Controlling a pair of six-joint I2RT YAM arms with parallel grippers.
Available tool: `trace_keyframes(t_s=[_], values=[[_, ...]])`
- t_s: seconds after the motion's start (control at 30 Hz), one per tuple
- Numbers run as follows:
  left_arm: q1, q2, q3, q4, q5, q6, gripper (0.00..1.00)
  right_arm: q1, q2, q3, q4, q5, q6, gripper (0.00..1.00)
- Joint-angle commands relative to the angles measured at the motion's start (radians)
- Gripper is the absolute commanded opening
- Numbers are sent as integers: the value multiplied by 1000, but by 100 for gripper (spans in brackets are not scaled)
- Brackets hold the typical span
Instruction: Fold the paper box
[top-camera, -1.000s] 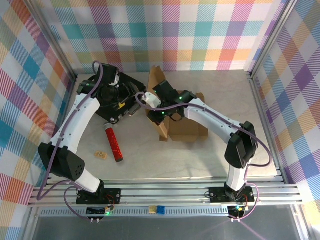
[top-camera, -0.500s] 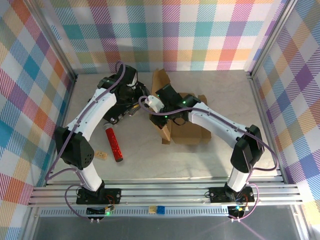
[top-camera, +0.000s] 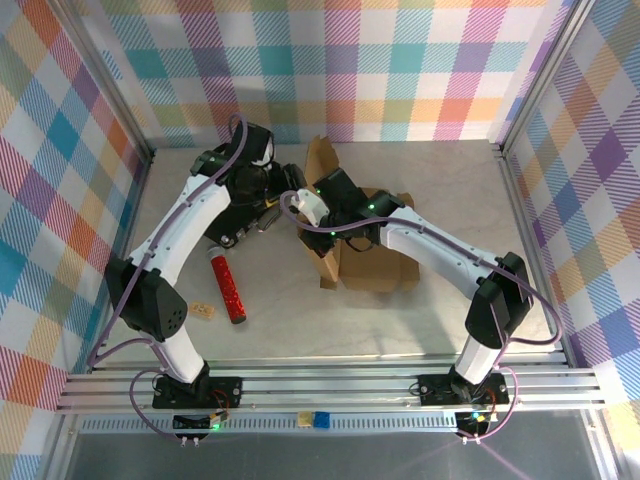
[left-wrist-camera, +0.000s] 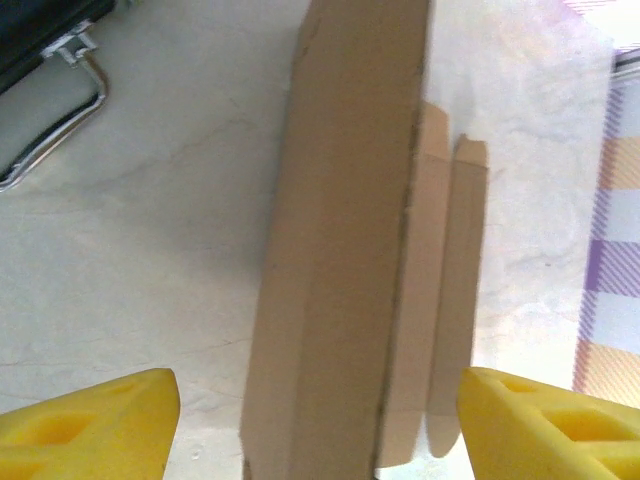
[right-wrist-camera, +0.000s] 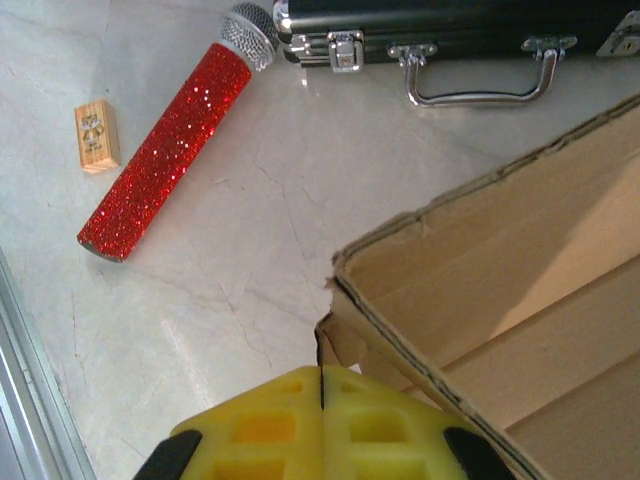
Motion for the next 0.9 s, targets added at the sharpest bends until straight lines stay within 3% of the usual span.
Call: trace_keyframes(t_s=[0.0,0.17,0.43,0.63,0.73,0.77,0.87], values=[[-8,-11,27,18,79,11,74,5,-12,-15,38,-23,15,0],[-11,34,48,34,176,19,70,4,-20,-28,46,-20,20,0],[-27,90,51,-58,105,126,57,4,-19,-23,47,-20,21,0],[-50,93,44,-71,21,174,32,4,-16,-22,47,-12,29,0],[-64,91,46,-77,-19,204,11,4,-21,-15,46,-1,68,0],[-70,91,50,-82,-31,217,2,4,-24,-8,41,0,80,4],[-83,98,68,-106,-89,260,0,4,-50,11,41,1,123,39]])
